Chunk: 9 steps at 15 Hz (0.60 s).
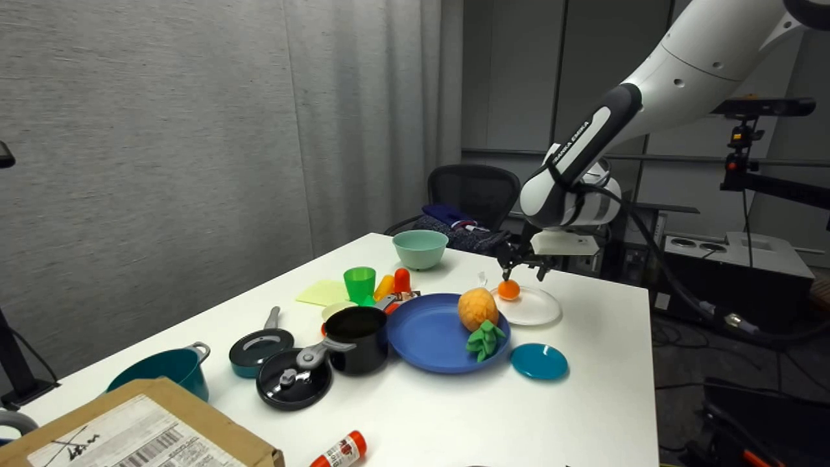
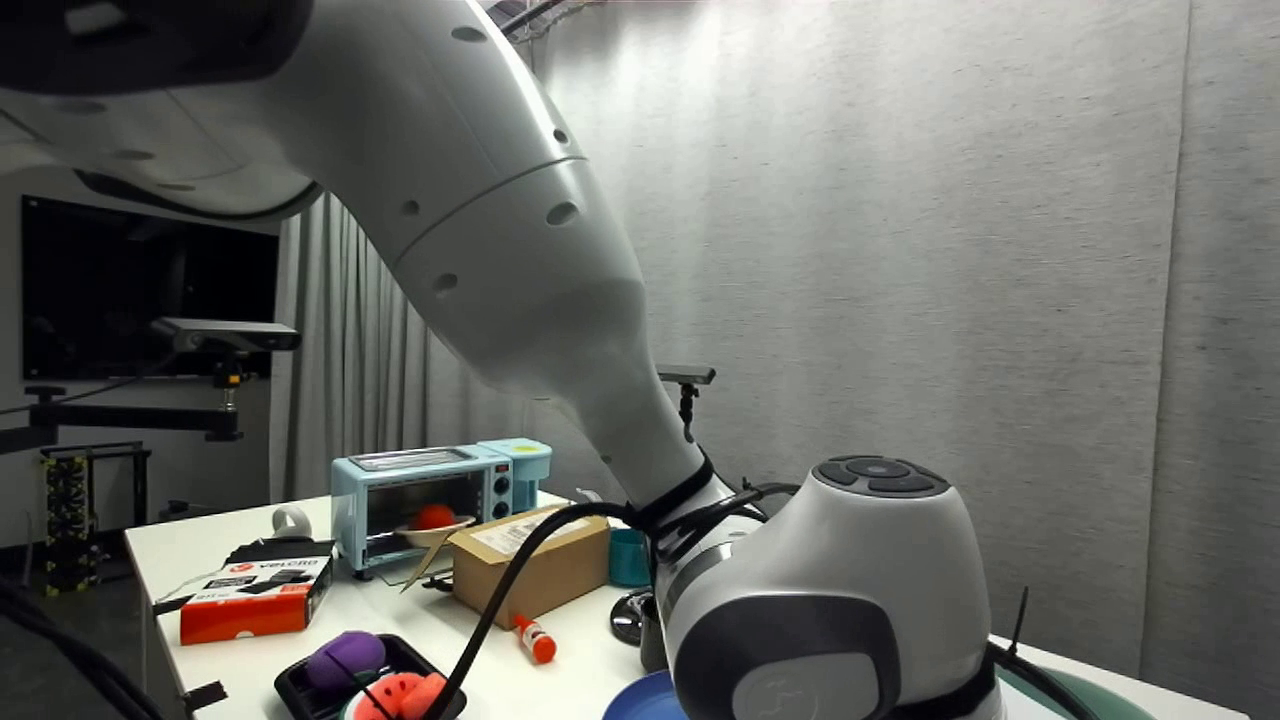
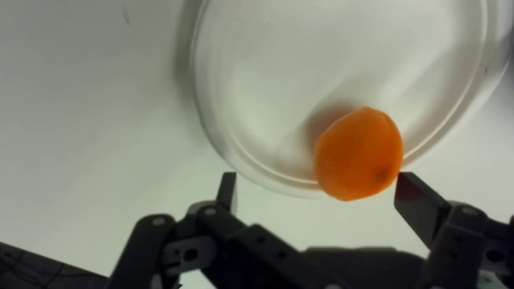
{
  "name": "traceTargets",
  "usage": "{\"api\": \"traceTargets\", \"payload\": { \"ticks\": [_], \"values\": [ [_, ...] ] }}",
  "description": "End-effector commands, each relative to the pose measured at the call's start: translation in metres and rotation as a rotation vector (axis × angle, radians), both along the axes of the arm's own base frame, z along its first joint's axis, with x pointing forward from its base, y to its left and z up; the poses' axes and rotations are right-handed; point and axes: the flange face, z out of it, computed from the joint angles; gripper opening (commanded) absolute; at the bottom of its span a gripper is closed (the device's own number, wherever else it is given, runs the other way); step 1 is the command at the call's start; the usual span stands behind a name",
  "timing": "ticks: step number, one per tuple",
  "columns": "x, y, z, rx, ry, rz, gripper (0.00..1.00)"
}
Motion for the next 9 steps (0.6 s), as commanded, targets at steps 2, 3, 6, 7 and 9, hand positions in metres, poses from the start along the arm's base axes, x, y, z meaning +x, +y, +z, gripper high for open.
{"api": "traceTargets", "payload": {
  "ticks": [2,3,6,7,9],
  "values": [
    [0.017,-0.005,-0.005,0.055,-0.05,-0.047,1.0],
    [0.019,-0.003,-0.005,0.071,-0.055,-0.053,1.0],
    [0.028,0.013,-0.017,0.102,-0.051,-0.06,0.9],
    [0.029,0.017,-0.021,0.106,-0.052,-0.058,0.74],
    [0.032,0.023,-0.026,0.108,-0.047,-0.047,0.58]
  ]
}}
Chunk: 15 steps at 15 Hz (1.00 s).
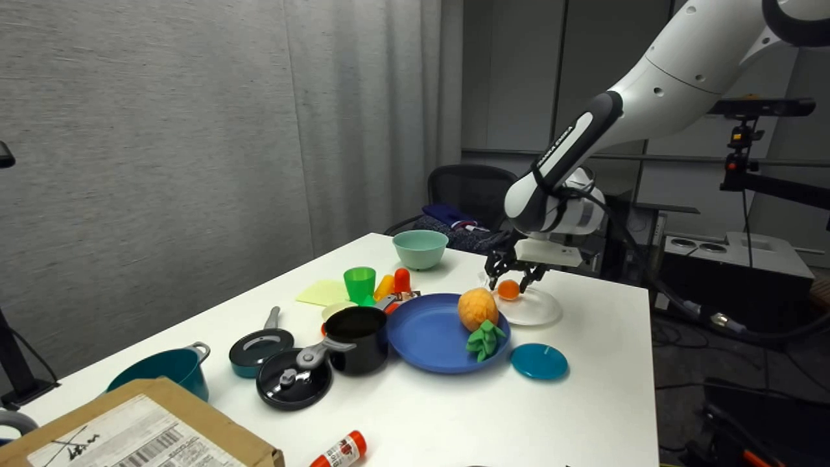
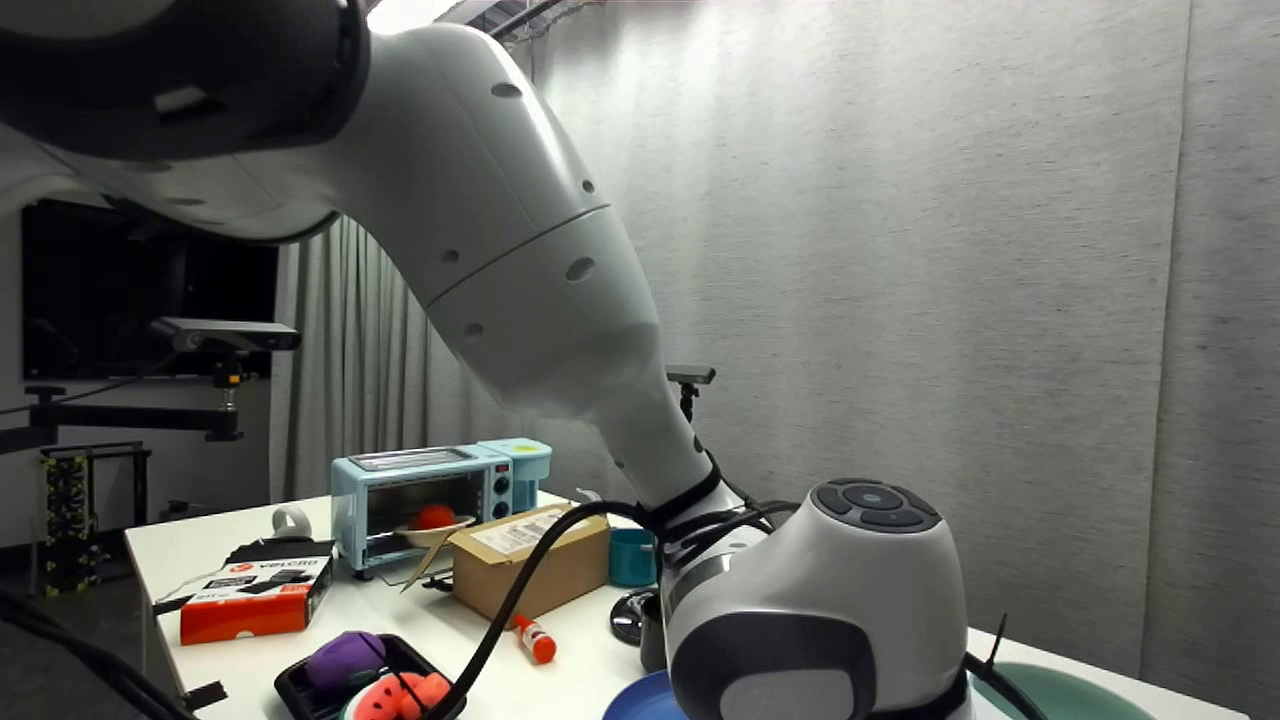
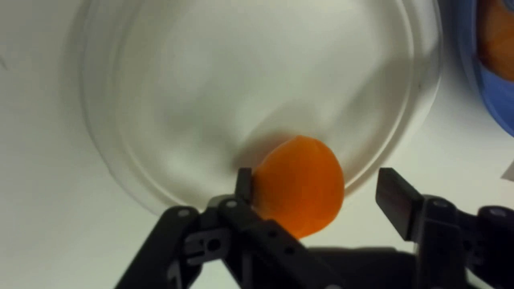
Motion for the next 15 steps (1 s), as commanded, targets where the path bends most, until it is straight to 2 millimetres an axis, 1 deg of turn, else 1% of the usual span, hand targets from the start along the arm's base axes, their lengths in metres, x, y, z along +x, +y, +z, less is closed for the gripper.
{"api": "traceTargets", "payload": {
  "ticks": [1,2,3,6,8,9,11,12,15],
  "values": [
    [0.011,0.004,-0.007,0.014,-0.005,0.003,0.51],
    [0.011,0.001,-0.006,0.007,-0.006,0.002,0.42],
    [0.01,-0.002,-0.005,0.0,-0.006,0.0,0.35],
    [0.009,-0.002,0.005,-0.021,-0.012,0.02,0.12],
    [0.008,0.009,0.017,-0.023,-0.008,0.078,0.03],
    [0.006,0.018,0.024,-0.021,0.01,0.136,0.06],
    [0.001,0.041,0.04,-0.032,0.03,0.257,0.03],
    [0.001,0.054,0.048,-0.026,0.03,0.312,0.04],
    [0.006,0.105,0.067,0.024,-0.037,0.457,0.05]
  ]
}}
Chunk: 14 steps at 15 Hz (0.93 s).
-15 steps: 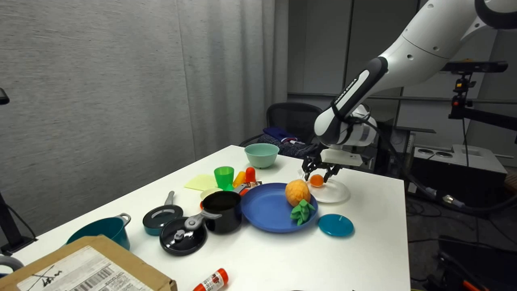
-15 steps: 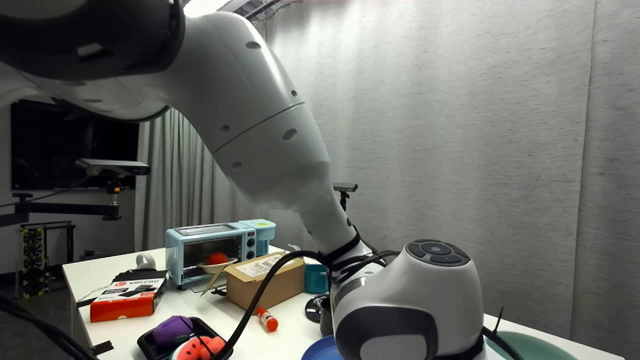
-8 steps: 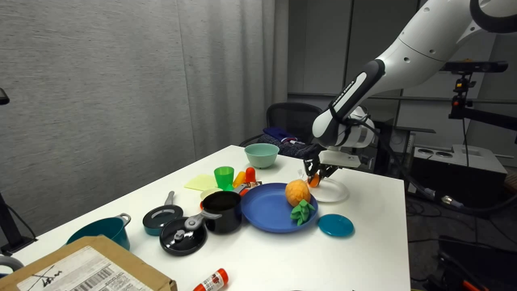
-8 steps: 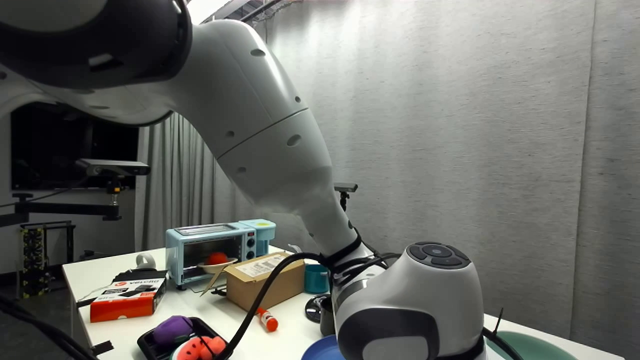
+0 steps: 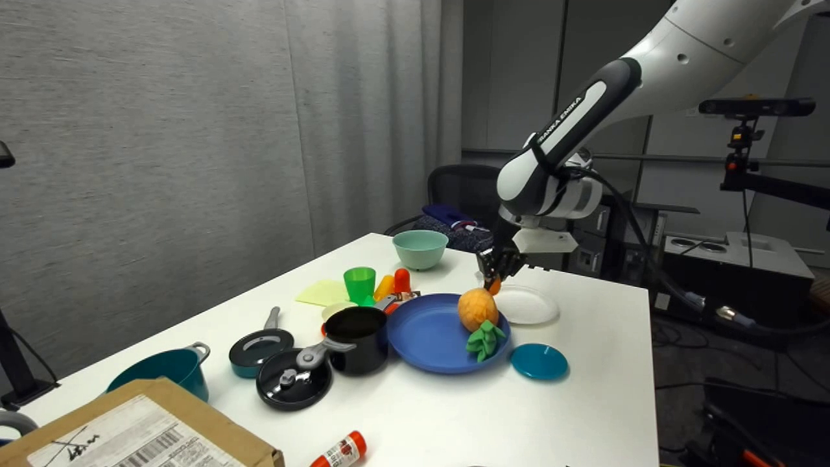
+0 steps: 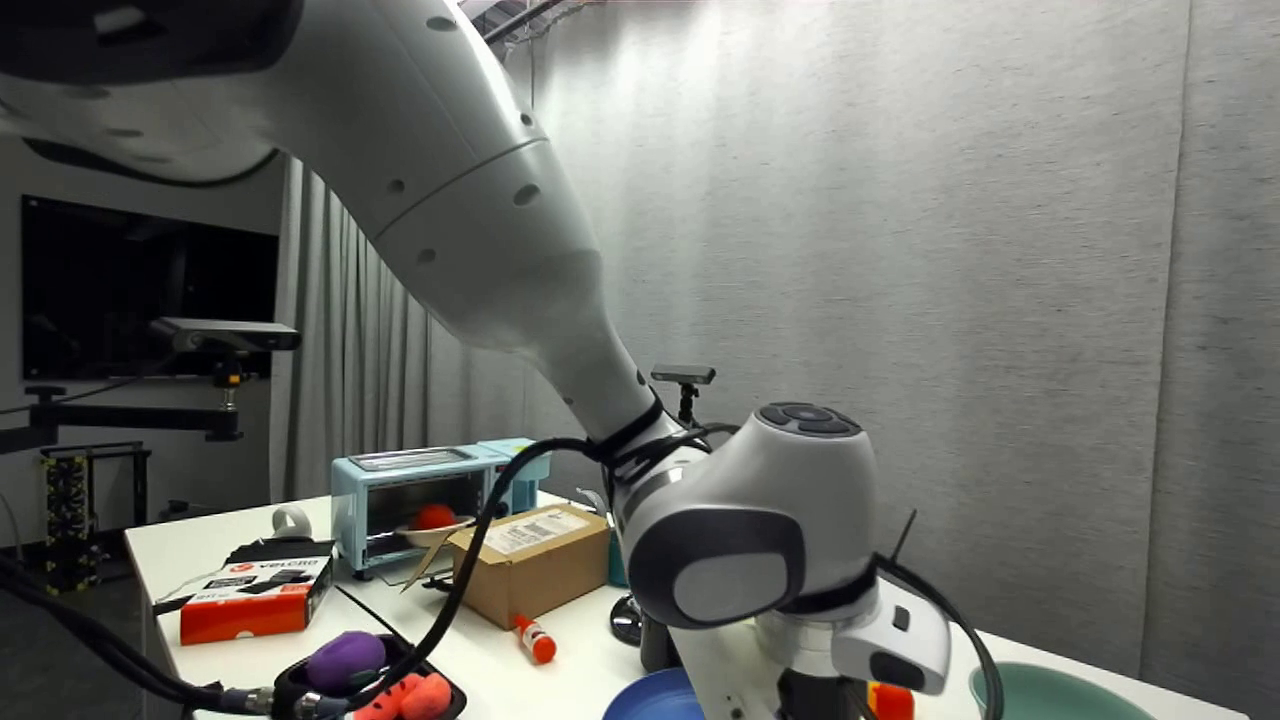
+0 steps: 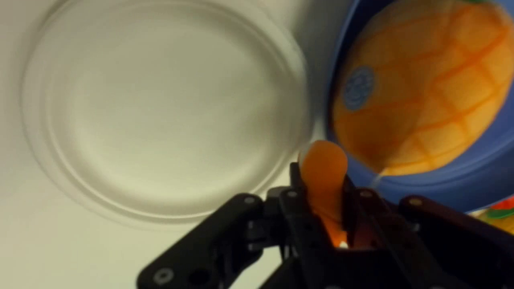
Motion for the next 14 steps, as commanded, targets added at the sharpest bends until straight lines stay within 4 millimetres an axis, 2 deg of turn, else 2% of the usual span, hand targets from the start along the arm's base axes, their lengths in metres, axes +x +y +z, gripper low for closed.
{"api": "traceTargets", "payload": {
  "ticks": [1,4,7,12,14],
  "values": [
    [-0.006,0.061,0.027,0.093,-0.042,0.167,0.05],
    [-0.007,0.11,0.033,0.175,-0.058,0.239,0.05],
    [-0.01,0.139,0.028,0.154,-0.067,0.277,0.05],
    [-0.005,0.144,0.024,0.052,-0.155,0.191,0.05],
    [-0.01,0.138,0.012,-0.084,-0.131,0.226,0.05]
  ]
}}
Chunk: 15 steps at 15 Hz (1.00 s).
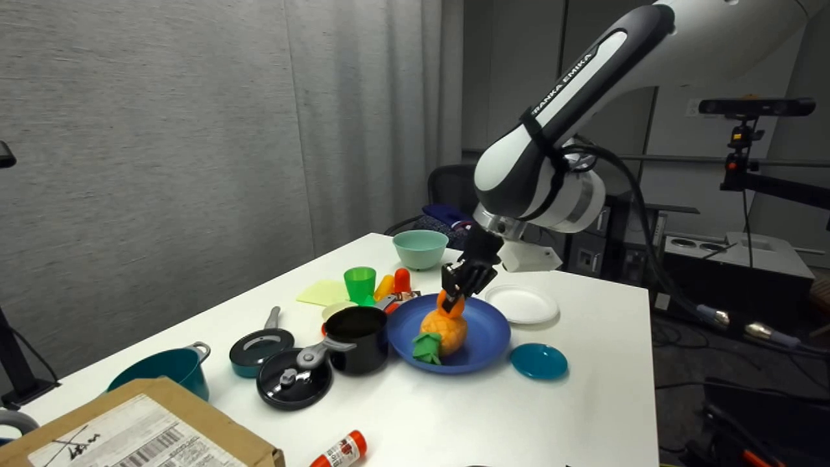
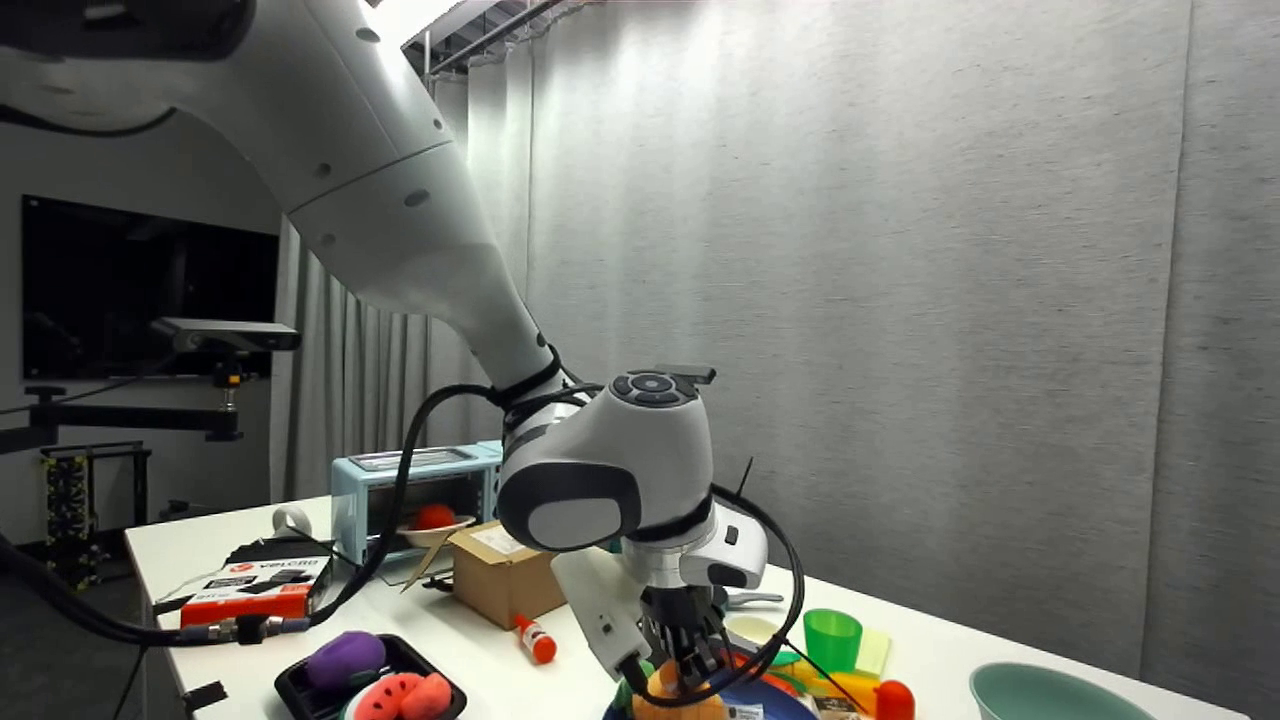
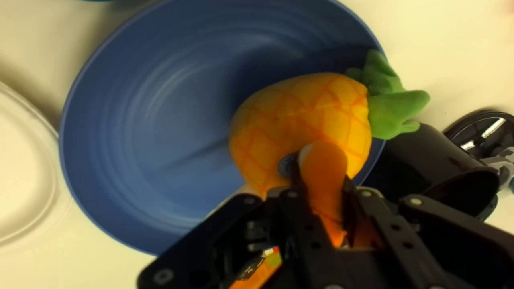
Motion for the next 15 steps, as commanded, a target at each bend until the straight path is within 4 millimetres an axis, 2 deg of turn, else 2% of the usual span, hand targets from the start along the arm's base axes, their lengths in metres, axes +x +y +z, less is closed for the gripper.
{"api": "traceTargets", "payload": {
  "ticks": [1,6,8,9,10,11,15],
  "values": [
    [-0.008,-0.008,-0.015,-0.177,-0.013,0.004,0.05],
    [-0.018,-0.044,-0.049,-0.388,0.079,-0.016,0.05],
    [-0.017,-0.049,-0.06,-0.429,0.119,-0.034,0.05],
    [-0.018,-0.047,-0.064,-0.43,0.143,-0.043,0.44],
    [-0.018,-0.04,-0.066,-0.412,0.148,-0.042,0.45],
    [-0.018,-0.033,-0.066,-0.396,0.143,-0.039,0.51],
    [-0.02,-0.021,-0.046,-0.337,0.12,-0.017,0.82]
  ]
}}
